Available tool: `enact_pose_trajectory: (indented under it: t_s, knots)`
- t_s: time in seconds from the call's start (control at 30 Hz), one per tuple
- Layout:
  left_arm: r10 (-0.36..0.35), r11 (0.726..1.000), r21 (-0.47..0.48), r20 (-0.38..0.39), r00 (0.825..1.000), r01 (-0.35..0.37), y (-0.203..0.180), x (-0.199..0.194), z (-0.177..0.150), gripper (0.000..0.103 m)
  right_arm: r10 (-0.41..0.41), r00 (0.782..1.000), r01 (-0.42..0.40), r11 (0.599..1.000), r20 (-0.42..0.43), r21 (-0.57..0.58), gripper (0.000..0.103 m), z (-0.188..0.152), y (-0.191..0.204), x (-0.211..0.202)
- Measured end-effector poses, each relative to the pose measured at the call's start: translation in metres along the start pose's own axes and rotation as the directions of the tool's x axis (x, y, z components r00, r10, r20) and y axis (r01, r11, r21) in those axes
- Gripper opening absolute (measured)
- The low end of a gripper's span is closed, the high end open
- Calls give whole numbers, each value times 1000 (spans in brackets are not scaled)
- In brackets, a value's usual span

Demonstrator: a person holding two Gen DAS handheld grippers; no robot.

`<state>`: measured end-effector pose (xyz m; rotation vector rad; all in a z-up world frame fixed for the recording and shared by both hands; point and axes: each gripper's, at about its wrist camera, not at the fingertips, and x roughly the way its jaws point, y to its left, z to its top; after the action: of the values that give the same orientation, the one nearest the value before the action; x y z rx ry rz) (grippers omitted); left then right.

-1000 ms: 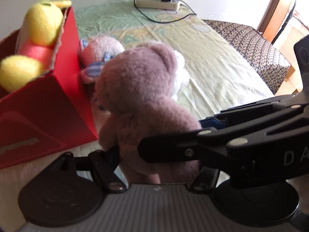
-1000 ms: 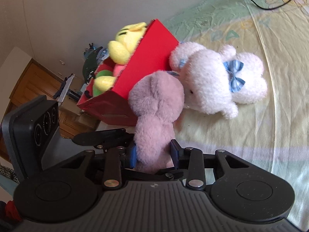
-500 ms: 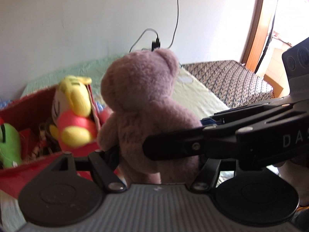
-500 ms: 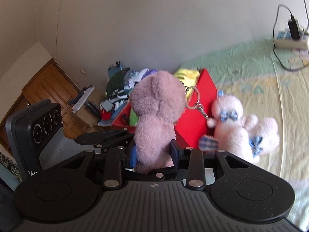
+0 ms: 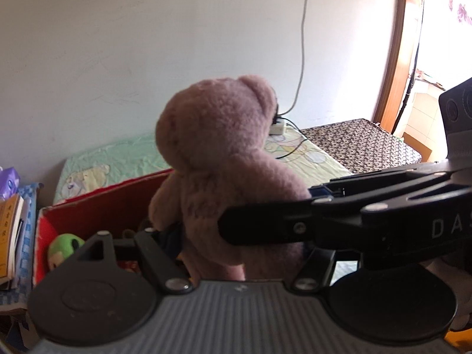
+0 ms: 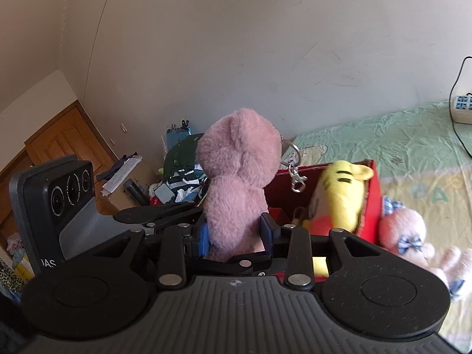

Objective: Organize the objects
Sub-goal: 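Lift the pink teddy bear and carry it over the red box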

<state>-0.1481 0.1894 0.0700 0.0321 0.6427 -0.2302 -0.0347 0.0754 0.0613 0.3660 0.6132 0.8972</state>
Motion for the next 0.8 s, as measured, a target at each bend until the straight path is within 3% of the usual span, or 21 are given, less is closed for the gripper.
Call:
enact_pose_trajectory:
  t_s: [0.17, 0.43, 0.8]
  knots:
    - [47, 999, 15, -37, 998, -46, 40, 13, 4, 67, -2, 1000, 2, 1000, -16, 27, 37, 6, 6, 46]
    - [33, 999, -26, -137, 990, -37, 90, 55, -5, 67, -30, 995, 43, 990, -97, 135, 37, 11, -12, 98]
    - [39, 994, -85, -287, 957, -66, 118, 104, -26, 68, -90, 963, 133, 979, -252, 156, 37, 5, -23, 137]
